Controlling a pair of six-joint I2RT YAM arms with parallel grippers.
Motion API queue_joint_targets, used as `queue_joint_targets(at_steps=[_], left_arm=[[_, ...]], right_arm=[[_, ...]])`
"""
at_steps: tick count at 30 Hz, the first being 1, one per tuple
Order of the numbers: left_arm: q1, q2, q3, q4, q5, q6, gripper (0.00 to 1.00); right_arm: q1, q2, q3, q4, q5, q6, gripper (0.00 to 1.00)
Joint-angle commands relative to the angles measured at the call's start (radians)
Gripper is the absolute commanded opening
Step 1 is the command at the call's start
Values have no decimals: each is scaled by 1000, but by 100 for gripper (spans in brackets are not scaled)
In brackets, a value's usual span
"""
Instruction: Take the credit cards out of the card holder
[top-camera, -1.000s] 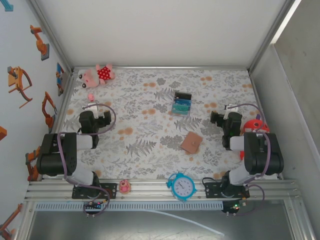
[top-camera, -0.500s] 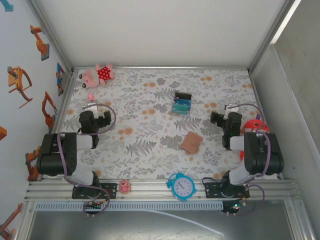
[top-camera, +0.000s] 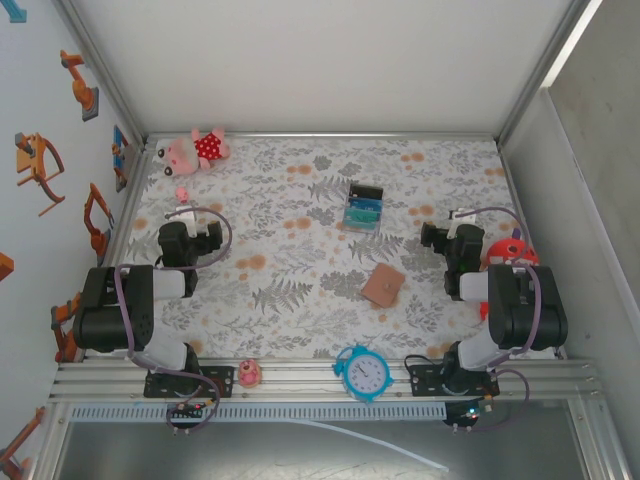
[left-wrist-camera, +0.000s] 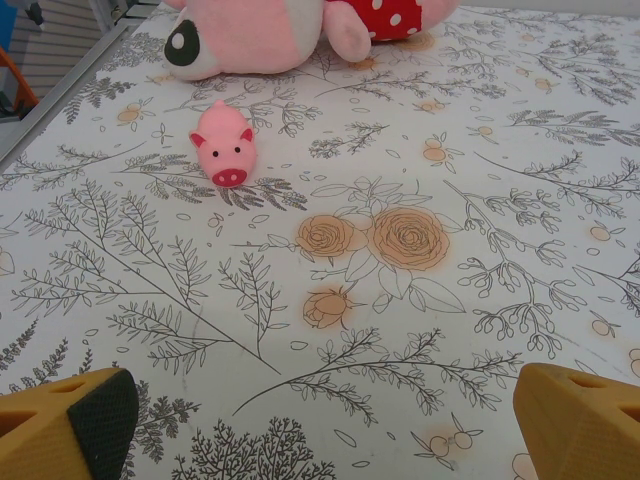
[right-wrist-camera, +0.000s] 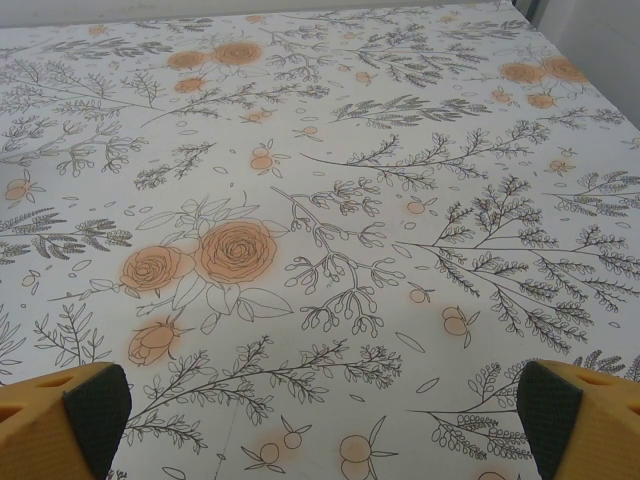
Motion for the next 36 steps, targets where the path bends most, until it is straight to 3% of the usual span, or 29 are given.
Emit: queue_joint_targets(at_steps=[1,8,12,16,19,25,36], left_arm=[[6,-3,28,13,6,2,97],[5,-93,67,-127,-18,-2,97],[-8,-201,111,-286,-66,-16,97],[-32,-298,183,-465,-62,-124,97],[-72,-333,239,-573,2,-221,97],[-294,-333,328,-729,-29,-314,97],[-769,-85,539,-855,-96,-390,97]], right_arm=[[-8,11,25,38,4,-12,99],[-6,-46,-19,77,8,-11,99],[-6,-121,-38,48,29,-4,99],[-8,-238,-69,5,83,14,99],[-7,-347,-66,-90,143,50,99],[-7,-467,106,-574,220,171,99],[-8,-476,293,-1086,193,329,99]])
